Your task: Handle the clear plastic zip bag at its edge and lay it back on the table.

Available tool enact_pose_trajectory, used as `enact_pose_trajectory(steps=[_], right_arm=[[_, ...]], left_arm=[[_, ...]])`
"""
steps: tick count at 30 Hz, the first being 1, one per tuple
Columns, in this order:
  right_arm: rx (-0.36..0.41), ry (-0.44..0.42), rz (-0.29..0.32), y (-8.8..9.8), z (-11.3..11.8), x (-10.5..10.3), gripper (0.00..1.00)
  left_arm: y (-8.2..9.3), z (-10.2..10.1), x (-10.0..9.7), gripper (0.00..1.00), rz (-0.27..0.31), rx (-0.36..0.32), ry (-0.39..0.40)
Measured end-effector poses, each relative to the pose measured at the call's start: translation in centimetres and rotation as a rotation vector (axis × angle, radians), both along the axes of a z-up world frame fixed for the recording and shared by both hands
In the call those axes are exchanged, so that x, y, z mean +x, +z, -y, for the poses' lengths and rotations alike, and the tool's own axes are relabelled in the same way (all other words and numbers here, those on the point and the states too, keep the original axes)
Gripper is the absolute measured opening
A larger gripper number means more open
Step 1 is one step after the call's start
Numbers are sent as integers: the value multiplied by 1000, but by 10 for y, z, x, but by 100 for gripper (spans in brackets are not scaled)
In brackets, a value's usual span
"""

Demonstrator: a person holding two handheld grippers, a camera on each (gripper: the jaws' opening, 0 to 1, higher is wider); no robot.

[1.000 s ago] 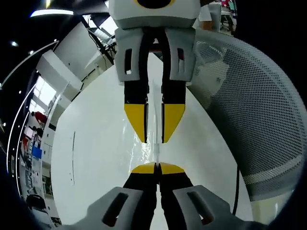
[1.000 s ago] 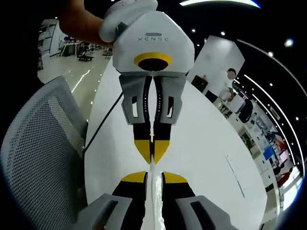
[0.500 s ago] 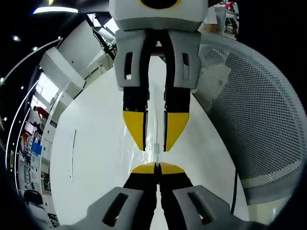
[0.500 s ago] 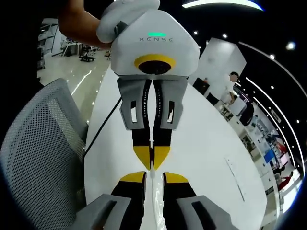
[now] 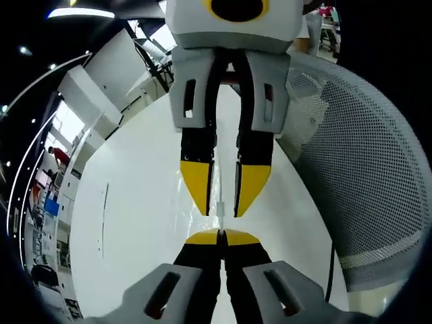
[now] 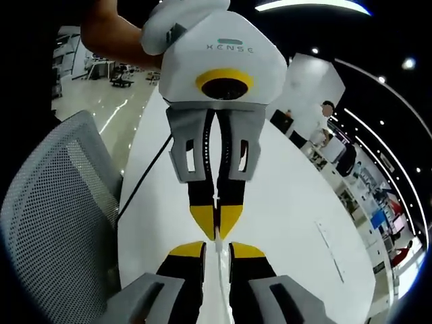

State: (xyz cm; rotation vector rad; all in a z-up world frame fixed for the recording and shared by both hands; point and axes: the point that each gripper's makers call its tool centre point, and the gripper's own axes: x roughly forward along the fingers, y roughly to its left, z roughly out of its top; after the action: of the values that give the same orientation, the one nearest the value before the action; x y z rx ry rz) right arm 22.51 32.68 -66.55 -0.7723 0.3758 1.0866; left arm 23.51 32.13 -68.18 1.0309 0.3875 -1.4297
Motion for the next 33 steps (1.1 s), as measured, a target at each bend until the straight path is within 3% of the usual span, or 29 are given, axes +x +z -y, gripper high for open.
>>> enact_pose_trajectory(steps=[33], right_arm=[[-5,16,9,-1,-6,5,0]], left_arm=[[5,2,1,0,-1,-18,-1]])
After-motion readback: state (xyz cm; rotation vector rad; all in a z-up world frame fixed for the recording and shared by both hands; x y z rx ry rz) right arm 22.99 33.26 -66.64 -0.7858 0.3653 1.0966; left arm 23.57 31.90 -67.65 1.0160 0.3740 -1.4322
